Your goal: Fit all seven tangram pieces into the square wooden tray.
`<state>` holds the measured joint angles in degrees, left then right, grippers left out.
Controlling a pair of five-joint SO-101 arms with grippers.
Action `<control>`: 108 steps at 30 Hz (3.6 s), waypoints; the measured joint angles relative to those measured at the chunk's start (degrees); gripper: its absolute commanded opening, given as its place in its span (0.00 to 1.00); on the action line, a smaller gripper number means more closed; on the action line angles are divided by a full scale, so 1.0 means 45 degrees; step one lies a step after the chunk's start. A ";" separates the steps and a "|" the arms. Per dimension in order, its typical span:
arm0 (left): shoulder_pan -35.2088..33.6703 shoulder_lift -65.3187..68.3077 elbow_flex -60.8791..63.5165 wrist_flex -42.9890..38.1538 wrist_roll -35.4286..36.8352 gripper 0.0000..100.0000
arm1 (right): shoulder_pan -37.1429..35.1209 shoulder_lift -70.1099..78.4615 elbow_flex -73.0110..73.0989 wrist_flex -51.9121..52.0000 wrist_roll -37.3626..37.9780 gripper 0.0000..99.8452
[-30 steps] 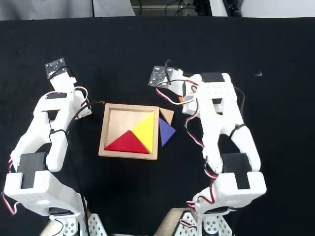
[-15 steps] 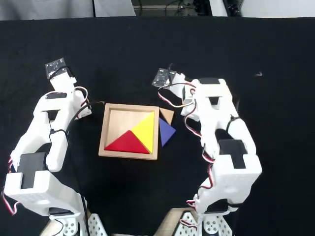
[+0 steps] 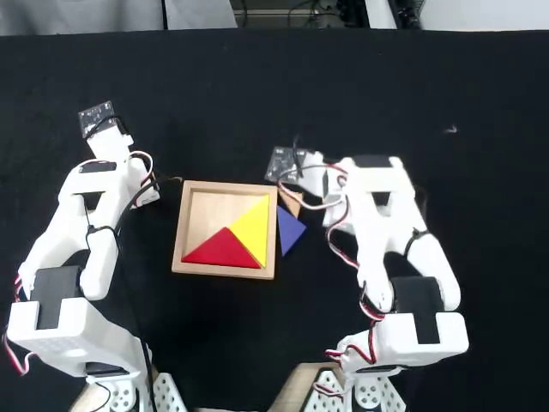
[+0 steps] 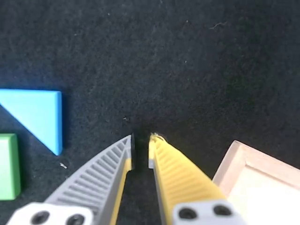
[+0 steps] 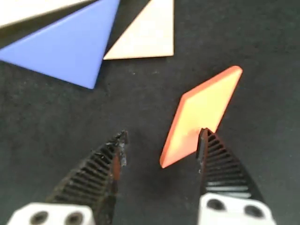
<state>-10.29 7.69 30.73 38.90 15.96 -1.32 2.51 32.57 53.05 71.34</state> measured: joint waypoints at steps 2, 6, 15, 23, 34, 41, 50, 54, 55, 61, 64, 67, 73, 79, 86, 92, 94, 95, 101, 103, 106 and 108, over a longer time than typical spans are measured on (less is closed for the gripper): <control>0.0000 0.0000 0.0000 0.0000 0.0000 0.08 | 0.0000 -0.0020 0.0078 -0.0234 0.0000 0.22; 0.0000 0.0000 0.0000 0.0000 0.0000 0.08 | 0.0000 -0.0020 0.0078 -0.0488 0.0020 0.22; 0.0000 0.0000 0.0000 0.0000 0.0000 0.08 | 0.0000 0.0723 -0.0176 -0.0567 0.0020 0.22; 0.0000 0.0000 0.0000 0.0000 0.0000 0.08 | 0.0020 0.1719 -0.1211 -0.0645 -0.0039 0.22; 0.0000 0.0000 0.0000 0.0000 0.0000 0.08 | -0.0039 0.2755 -0.2442 -0.0625 -0.0078 0.17; 0.0000 0.0000 0.0000 0.0000 0.0000 0.08 | -0.0156 0.3145 -0.2735 -0.0195 0.0039 0.16; 0.0000 0.0000 0.0000 0.0000 0.0000 0.08 | -0.0156 0.3282 -0.3223 0.0020 0.0098 0.11; 0.0000 0.0000 0.0000 0.0000 0.0000 0.08 | -0.0156 0.3302 -0.3849 0.0821 0.0098 0.11; 0.0000 0.0000 0.0000 0.0000 0.0000 0.08 | -0.0156 0.3302 -0.4044 0.1055 0.0098 0.11; 0.0000 0.0000 0.0000 0.0000 0.0000 0.08 | -0.0156 0.3302 -0.4532 0.1661 0.0098 0.11; 0.0000 0.0000 0.0000 0.0000 0.0000 0.08 | -0.0156 0.3302 -0.4532 0.1739 0.0098 0.05; 0.0000 0.0000 0.0000 0.0000 0.0000 0.08 | -0.0156 0.3302 -0.4532 0.1739 0.0098 0.02; 0.0000 0.0000 0.0000 0.0000 0.0000 0.08 | -0.0176 0.3653 -0.5118 0.1739 -0.0098 0.01; 0.0000 0.0000 0.0000 0.0000 0.0000 0.08 | -0.0176 0.3380 -0.6369 0.3028 -0.0469 0.01; -0.0020 0.0000 0.0000 0.0000 0.0020 0.08 | -0.1817 0.2168 -0.7365 0.4669 -0.0508 0.01; -0.0586 0.0000 0.0000 0.0000 0.0547 0.08 | -0.4181 0.2188 -0.7365 0.5118 -0.1524 0.01; -0.0742 0.0000 0.0000 0.0000 0.0664 0.08 | -0.4767 0.2383 -0.7385 0.4943 -0.1895 0.01; -0.0781 0.0000 0.0000 0.0000 0.0684 0.08 | -0.5040 0.2579 -0.7385 0.4825 -0.2032 0.01; -0.0840 0.0000 0.0000 0.0000 0.0703 0.08 | -0.6095 0.3712 -0.7385 0.3810 -0.2755 0.01; -0.0860 0.0000 0.0000 0.0000 0.0723 0.08 | -0.6232 0.4005 -0.7385 0.3595 -0.2872 0.01; -0.0860 0.0000 0.0000 0.0000 0.0762 0.08 | -0.6330 0.4317 -0.7756 0.3556 -0.3009 0.01; -0.0860 0.0000 0.0000 0.0000 0.0762 0.08 | -0.6369 0.4513 -0.8068 0.3556 -0.3028 0.01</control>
<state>-14.15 7.69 30.73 38.90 19.38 -29.98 22.81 -3.74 69.05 57.71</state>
